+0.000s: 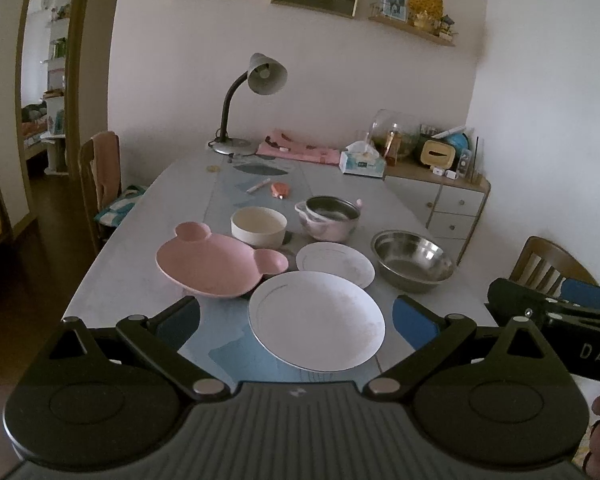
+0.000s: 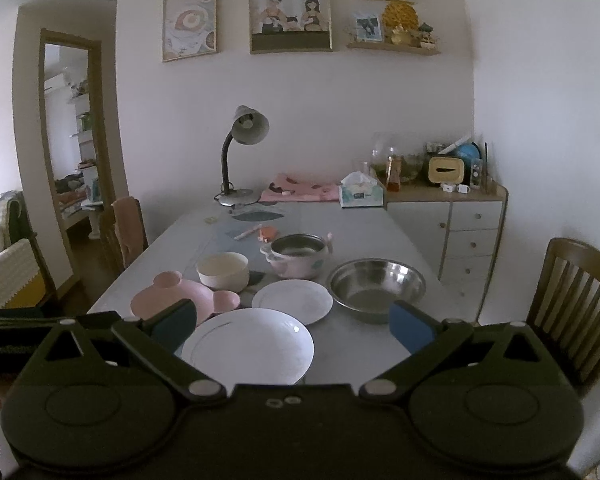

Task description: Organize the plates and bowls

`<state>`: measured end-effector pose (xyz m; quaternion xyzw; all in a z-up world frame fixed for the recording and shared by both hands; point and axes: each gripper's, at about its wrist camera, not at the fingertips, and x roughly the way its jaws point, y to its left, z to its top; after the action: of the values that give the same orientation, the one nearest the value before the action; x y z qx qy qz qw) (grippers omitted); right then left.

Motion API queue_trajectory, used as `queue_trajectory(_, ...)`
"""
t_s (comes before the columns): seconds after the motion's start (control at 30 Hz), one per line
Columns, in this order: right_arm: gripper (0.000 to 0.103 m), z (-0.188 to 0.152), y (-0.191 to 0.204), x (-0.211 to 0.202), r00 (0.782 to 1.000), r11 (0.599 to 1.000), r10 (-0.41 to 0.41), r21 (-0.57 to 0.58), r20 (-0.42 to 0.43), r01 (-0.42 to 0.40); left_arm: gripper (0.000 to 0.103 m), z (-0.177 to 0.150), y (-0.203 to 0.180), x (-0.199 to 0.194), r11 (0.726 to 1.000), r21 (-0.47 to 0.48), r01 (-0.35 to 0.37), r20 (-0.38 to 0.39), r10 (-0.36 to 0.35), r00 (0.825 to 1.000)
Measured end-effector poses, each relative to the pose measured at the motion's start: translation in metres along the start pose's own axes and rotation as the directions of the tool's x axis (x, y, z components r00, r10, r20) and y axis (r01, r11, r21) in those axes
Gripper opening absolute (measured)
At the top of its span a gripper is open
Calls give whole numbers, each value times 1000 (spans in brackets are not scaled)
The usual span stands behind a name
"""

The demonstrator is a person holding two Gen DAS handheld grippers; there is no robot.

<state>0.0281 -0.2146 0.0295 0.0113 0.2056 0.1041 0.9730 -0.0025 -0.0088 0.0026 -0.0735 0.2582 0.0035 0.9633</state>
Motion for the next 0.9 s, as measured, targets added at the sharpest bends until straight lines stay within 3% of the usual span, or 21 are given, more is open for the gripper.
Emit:
queue_trajectory(0.57,101,-1,-4,8,1000,1000,0,6,-31,0,103,0,1,20,1000,-18,-1,-74,-1,997)
queue_trajectory(0.9,97,0,-18,52,995,999,37,5,-88,-37,103,9,-1,58,999,-35,-35,-82,32,996)
